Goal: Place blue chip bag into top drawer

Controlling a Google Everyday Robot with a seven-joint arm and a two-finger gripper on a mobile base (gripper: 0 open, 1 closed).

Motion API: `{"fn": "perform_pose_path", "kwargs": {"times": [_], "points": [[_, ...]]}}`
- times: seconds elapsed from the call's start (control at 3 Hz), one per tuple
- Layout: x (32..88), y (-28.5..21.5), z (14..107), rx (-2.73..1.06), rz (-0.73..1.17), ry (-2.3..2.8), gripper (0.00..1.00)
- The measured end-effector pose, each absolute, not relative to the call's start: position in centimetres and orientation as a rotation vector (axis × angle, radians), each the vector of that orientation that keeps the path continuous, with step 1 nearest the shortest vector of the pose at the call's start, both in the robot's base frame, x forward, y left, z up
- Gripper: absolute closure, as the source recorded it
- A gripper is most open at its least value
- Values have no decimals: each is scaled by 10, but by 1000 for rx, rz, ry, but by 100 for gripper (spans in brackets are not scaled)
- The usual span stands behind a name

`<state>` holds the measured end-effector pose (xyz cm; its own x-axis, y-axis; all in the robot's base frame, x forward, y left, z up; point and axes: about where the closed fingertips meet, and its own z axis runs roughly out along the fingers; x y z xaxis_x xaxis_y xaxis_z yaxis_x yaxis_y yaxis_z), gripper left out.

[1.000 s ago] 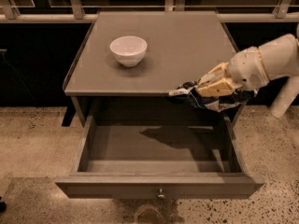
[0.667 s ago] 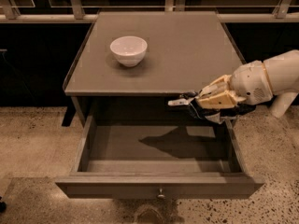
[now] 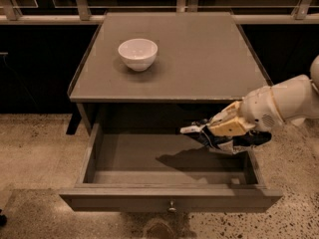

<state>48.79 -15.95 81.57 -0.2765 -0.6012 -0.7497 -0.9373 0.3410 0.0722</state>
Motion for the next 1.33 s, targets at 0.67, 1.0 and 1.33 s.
{"fn": "perform_pose_path", "kwargs": {"times": [0.67,1.0,1.33], "points": [[501,-164,747,-1504,549,2147,100],[507,-161,721,-1573,561,2172,100],[512,-158,702,-1604,617,2165,100]]}}
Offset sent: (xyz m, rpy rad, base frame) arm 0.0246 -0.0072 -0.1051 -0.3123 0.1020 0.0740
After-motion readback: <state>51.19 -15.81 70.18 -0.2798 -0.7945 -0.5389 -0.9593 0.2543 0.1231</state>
